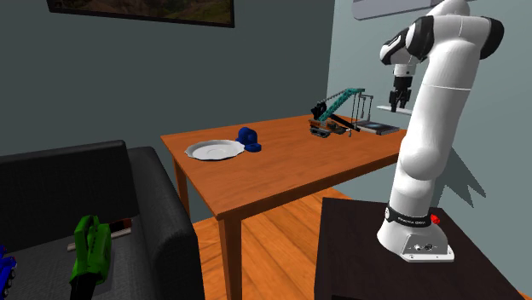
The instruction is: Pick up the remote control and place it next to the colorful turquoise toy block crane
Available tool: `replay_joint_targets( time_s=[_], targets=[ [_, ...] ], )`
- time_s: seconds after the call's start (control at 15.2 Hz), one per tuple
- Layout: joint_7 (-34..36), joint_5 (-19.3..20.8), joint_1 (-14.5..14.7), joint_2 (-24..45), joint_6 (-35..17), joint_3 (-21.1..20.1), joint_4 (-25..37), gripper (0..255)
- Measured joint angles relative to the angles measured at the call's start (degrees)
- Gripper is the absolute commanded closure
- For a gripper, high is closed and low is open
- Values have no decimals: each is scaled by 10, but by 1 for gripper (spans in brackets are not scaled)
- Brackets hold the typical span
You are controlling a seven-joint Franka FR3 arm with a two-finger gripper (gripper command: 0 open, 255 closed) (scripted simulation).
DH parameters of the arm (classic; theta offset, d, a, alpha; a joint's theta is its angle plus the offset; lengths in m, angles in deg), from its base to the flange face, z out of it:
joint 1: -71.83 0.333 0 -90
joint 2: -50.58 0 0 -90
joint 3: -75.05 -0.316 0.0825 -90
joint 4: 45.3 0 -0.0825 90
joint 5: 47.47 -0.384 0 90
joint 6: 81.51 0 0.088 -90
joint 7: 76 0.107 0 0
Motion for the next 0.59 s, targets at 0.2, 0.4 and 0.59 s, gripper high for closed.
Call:
replay_joint_targets(
  time_s=[0.2, 0.4, 0.59],
  targets=[
    [-5, -9, 4, 10, -23, 8, -20, 255],
    [-11, -16, 5, 17, -46, 15, -41, 255],
    [-35, -48, 8, 48, -69, 32, -58, 255]
  ],
)
